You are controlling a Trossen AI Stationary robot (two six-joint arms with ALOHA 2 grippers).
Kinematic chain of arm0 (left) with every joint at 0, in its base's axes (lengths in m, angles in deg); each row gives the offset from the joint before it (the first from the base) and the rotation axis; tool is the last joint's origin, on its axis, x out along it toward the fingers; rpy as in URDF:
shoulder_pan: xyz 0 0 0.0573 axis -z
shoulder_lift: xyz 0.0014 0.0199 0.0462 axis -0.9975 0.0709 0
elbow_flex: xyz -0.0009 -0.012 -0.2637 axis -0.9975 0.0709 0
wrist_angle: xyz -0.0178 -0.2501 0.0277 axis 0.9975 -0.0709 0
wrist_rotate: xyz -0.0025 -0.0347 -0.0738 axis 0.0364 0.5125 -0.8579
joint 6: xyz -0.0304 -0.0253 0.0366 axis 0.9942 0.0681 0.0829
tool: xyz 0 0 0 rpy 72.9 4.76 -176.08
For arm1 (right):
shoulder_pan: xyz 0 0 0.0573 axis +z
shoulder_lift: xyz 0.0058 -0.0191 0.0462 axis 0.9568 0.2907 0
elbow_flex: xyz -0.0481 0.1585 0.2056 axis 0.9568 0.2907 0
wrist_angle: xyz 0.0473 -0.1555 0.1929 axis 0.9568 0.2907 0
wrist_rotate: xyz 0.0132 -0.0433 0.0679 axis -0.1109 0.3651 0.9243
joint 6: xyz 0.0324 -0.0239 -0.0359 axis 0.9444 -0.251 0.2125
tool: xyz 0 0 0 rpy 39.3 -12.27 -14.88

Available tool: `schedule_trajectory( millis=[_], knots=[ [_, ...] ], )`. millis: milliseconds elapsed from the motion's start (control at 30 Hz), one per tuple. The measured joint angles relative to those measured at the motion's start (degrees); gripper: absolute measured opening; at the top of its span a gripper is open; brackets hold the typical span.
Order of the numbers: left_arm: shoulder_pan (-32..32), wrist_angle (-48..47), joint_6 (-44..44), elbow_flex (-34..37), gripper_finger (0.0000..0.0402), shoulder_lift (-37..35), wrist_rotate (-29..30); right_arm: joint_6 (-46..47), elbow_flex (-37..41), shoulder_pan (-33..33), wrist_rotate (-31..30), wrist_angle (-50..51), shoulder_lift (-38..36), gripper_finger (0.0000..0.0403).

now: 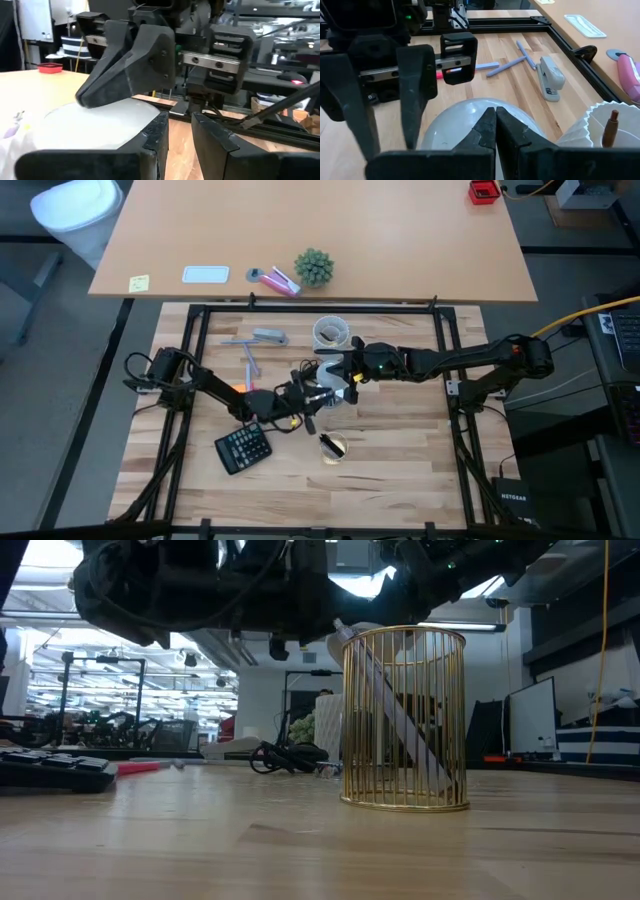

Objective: Screw lightbulb
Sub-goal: Insert the lightbulb into the lamp

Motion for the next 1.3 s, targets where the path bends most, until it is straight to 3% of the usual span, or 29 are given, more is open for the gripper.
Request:
schedule_trajectory(
  millis=[467, 767, 1100, 1300],
  knots=[
    [3.88, 0.13, -3.74, -0.02, 0.0076, -0.02, 19.27, 0.0, 0.09, -0.02, 1.85, -1.85, 0.09, 0.0005],
    [4.24, 0.28, -4.31, -0.02, 0.0076, -0.08, 24.85, 0.0, 0.11, 0.0, 3.02, -5.05, 1.08, 0.0005],
    [5.7, 0.69, -8.37, -0.02, 0.0076, -0.07, 24.81, 0.02, 0.02, 0.04, 1.82, -4.7, 1.14, 0.0005],
    [5.75, 0.53, -7.14, 0.0, 0.0068, 0.01, 13.3, 0.02, 0.02, 0.02, 1.4, -4.63, 1.11, 0.0005]
  ],
)
